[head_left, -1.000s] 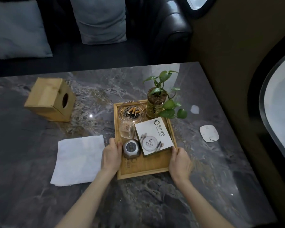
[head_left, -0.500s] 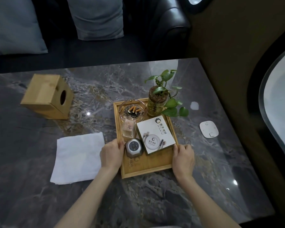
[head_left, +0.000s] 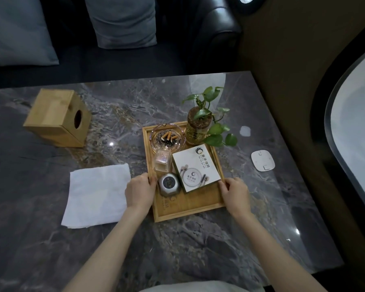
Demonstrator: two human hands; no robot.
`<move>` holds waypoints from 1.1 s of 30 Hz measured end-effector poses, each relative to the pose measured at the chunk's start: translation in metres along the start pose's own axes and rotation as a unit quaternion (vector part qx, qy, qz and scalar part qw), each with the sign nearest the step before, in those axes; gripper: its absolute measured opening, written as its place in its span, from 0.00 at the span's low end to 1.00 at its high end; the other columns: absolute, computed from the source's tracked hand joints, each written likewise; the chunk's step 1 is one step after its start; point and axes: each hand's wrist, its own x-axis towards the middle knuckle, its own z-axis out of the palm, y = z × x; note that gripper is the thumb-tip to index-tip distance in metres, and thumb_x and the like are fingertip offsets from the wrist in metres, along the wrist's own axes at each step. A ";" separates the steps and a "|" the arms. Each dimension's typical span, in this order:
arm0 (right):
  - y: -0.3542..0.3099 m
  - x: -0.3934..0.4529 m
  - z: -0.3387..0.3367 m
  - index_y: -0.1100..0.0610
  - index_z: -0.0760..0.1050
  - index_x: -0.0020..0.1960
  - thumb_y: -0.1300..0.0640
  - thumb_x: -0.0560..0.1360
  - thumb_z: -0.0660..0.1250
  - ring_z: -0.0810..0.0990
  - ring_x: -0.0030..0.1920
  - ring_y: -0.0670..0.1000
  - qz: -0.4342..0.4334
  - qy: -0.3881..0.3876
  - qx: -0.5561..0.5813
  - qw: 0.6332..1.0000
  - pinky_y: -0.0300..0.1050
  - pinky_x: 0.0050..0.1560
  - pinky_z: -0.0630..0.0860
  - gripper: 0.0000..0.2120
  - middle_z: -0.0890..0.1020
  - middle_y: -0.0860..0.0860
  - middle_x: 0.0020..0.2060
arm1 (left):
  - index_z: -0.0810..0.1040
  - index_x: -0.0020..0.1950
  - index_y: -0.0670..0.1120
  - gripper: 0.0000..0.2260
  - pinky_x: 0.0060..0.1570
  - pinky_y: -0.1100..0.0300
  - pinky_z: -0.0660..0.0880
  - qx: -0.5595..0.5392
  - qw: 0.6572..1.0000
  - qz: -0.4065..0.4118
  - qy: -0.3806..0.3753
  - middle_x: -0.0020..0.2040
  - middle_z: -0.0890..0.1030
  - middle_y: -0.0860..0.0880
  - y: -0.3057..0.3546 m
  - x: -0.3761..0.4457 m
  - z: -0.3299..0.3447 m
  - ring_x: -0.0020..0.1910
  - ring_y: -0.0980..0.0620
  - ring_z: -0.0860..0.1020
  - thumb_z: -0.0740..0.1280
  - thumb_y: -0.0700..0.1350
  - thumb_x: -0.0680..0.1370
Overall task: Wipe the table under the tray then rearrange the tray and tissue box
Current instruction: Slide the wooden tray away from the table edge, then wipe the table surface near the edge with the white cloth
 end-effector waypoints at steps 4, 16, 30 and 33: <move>-0.012 0.001 -0.022 0.62 0.78 0.41 0.60 0.76 0.61 0.77 0.41 0.56 -0.031 0.034 0.027 0.999 0.46 0.40 0.70 0.10 0.81 0.58 0.40 | 0.81 0.42 0.41 0.14 0.35 0.54 0.73 -0.056 0.998 -0.004 0.001 0.38 0.83 0.43 -0.006 -0.003 -0.010 0.37 0.44 0.78 0.63 0.51 0.76; -0.158 -0.012 -0.031 0.62 0.79 0.45 0.60 0.76 0.62 0.79 0.38 0.54 -0.305 0.010 0.096 0.947 0.49 0.39 0.74 0.08 0.83 0.56 0.38 | 0.77 0.35 0.40 0.11 0.34 0.51 0.72 -0.159 0.973 -0.069 0.151 0.31 0.81 0.43 -0.051 -0.020 -0.071 0.32 0.45 0.78 0.63 0.42 0.76; -0.205 -0.016 0.106 0.62 0.46 0.74 0.57 0.79 0.53 0.49 0.76 0.55 -0.384 -0.285 -0.132 0.868 0.49 0.75 0.47 0.28 0.52 0.58 0.76 | 0.52 0.73 0.39 0.30 0.71 0.46 0.51 0.039 0.974 -0.211 0.073 0.75 0.55 0.39 -0.133 -0.037 -0.030 0.74 0.42 0.54 0.59 0.51 0.78; -0.200 -0.014 0.118 0.61 0.44 0.74 0.56 0.78 0.55 0.48 0.75 0.56 -0.381 -0.275 -0.146 0.871 0.49 0.74 0.45 0.30 0.52 0.57 0.76 | 0.54 0.72 0.37 0.29 0.70 0.45 0.55 0.045 0.974 -0.206 0.086 0.74 0.59 0.37 -0.133 -0.037 -0.027 0.72 0.39 0.58 0.60 0.50 0.77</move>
